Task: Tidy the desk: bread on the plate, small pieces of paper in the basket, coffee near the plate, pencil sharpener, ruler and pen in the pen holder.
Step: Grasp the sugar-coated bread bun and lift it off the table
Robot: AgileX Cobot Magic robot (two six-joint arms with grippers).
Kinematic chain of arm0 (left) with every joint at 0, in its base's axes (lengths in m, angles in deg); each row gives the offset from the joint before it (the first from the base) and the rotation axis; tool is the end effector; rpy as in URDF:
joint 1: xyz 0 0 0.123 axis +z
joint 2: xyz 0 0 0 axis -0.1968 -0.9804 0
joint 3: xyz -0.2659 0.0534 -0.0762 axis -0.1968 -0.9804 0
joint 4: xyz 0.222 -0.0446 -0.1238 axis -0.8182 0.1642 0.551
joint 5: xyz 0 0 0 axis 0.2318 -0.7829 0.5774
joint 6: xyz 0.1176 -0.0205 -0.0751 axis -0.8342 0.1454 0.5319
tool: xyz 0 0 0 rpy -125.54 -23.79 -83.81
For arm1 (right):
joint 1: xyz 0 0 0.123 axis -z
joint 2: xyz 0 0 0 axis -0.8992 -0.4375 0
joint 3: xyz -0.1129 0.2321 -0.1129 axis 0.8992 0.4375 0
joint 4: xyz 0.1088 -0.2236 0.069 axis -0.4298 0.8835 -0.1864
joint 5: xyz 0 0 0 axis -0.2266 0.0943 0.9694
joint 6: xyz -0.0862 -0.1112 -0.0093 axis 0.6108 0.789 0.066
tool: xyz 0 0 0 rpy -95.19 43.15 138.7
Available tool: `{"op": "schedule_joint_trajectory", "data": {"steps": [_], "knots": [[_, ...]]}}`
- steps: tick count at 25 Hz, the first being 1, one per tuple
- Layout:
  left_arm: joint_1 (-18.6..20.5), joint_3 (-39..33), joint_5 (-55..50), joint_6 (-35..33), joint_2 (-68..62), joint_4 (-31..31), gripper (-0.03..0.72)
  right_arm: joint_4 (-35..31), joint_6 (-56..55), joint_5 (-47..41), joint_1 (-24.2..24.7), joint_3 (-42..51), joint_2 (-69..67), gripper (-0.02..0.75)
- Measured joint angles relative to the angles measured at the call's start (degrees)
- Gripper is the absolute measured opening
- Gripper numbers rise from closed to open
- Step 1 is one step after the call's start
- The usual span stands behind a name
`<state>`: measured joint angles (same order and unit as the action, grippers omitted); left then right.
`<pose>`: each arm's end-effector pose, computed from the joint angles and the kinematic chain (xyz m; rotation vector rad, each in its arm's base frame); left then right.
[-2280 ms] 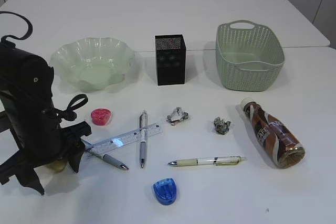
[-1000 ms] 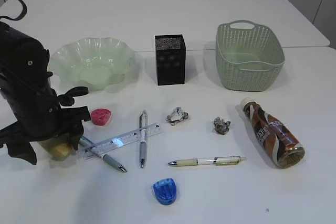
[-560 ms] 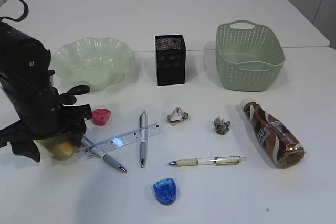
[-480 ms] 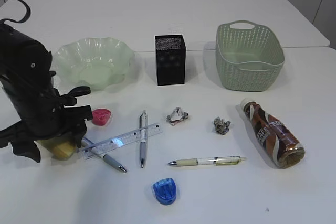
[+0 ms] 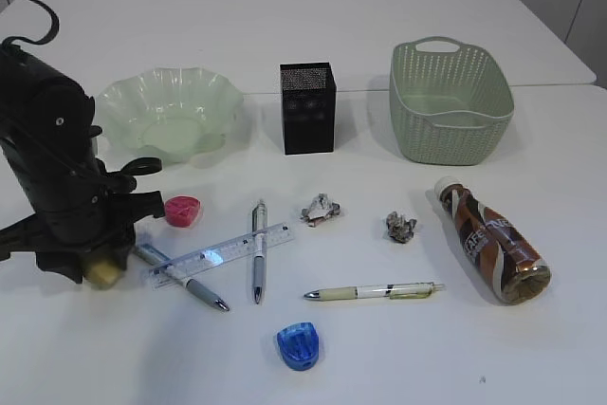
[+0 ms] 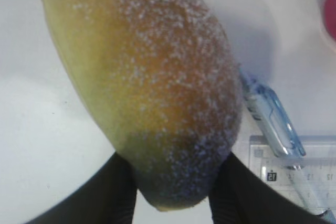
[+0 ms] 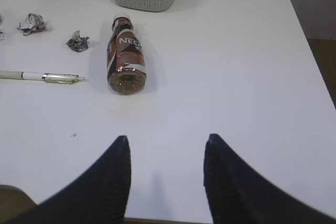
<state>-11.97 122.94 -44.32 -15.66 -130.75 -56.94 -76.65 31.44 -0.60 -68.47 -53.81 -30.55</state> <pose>0.3242 -0.1161 0.0865 -0.6951 2.8679 0.0756 0.0420 -0.0057 0.2448 -0.1092 2.1183 -0.0583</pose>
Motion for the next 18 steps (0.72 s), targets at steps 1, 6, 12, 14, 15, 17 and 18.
{"op": "schedule_joint_trajectory", "data": {"steps": [1,6,12,14,15,17,18], "knots": [[0.0,0.0,0.0,0.0,0.0,-0.1,0.274,0.0,0.0,0.0,0.0,0.0,0.0,0.371],[0.0,0.0,0.0,0.1,0.0,-0.3,0.232,0.0,0.0,0.0,0.0,0.0,0.0,0.371],[0.0,0.0,-3.1,0.1,0.0,-0.4,0.228,0.0,0.0,0.0,0.0,0.0,0.0,0.371],[0.0,0.0,-4.6,0.1,0.4,-0.4,0.226,0.0,0.0,0.0,0.0,0.0,0.0,0.371],[0.0,0.0,-5.3,-0.2,0.8,-0.4,0.225,-0.1,0.0,0.0,0.0,0.0,0.0,0.371],[0.0,0.0,-5.8,-2.3,1.9,-0.4,0.224,-0.1,0.0,0.0,0.0,0.0,0.0,0.371],[0.0,0.0,-6.1,-3.3,2.6,-0.4,0.223,-0.1,0.0,0.0,0.0,0.0,0.0,0.371]]}}
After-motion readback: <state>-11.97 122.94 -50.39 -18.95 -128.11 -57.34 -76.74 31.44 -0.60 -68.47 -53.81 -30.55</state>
